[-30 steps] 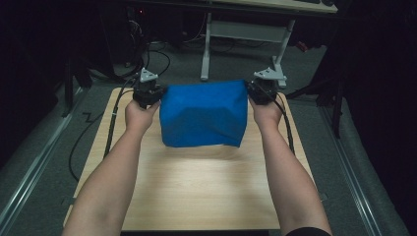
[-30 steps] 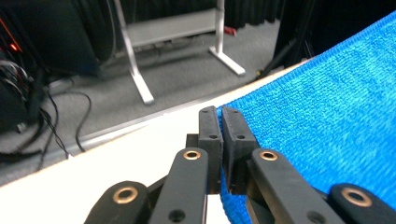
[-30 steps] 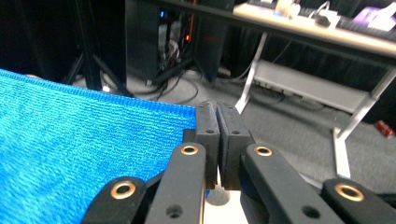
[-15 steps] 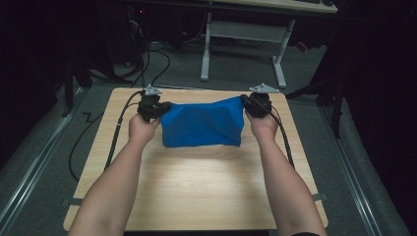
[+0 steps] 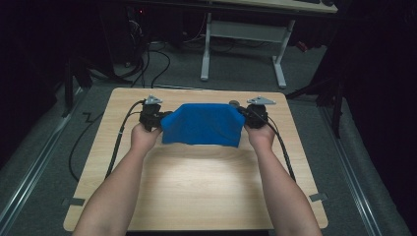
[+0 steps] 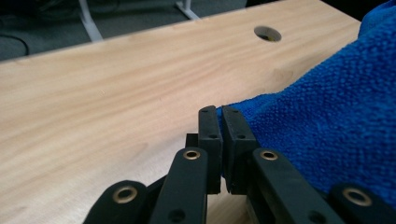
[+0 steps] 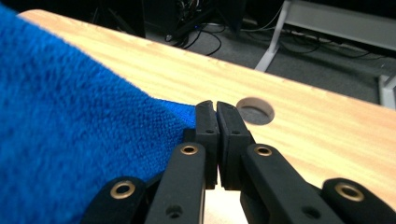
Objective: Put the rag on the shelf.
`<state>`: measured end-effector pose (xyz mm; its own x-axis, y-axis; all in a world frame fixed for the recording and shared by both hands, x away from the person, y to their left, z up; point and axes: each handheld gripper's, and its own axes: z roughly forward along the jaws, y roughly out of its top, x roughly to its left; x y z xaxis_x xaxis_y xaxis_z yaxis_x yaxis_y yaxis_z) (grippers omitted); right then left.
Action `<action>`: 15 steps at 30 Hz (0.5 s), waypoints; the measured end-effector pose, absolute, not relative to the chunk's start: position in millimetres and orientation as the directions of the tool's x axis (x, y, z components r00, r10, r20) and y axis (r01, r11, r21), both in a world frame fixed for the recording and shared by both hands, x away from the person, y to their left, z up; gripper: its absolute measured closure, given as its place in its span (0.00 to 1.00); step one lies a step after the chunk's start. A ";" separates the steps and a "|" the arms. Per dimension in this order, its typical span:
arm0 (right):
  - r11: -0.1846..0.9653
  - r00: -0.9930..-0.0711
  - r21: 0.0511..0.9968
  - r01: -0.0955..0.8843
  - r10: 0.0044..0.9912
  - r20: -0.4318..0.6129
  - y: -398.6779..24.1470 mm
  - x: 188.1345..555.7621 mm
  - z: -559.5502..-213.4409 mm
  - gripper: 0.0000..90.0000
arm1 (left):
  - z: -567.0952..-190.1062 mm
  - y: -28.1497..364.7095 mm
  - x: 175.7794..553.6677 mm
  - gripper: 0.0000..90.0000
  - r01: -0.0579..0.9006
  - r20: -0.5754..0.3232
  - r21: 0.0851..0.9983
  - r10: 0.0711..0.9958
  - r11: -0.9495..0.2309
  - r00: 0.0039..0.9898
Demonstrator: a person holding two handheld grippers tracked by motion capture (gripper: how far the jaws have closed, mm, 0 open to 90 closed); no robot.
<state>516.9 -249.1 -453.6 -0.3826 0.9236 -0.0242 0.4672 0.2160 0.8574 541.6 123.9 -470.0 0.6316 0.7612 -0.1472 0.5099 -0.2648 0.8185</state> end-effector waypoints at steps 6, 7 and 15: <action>0.205 -0.381 0.856 0.474 0.924 -0.010 -252.3 512.2 -462.3 0.99 | -479.2 122.6 539.7 0.97 0.518 -0.166 0.816 0.754 -0.257 0.636; 0.202 -0.380 0.854 0.479 0.925 -0.006 -253.4 511.8 -463.6 0.99 | -481.0 122.1 539.1 0.97 0.522 -0.172 0.814 0.752 -0.256 0.636; 0.207 -0.383 0.845 0.494 0.924 -0.002 -254.4 508.5 -473.0 0.99 | -491.2 119.2 535.8 0.97 0.539 -0.189 0.800 0.743 -0.263 0.642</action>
<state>508.5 -254.4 -473.0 -0.3831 0.9237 -0.0021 0.4936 0.2066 0.8448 535.8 119.2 -491.2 0.6422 0.7430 -0.1887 0.5389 -0.2625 0.8004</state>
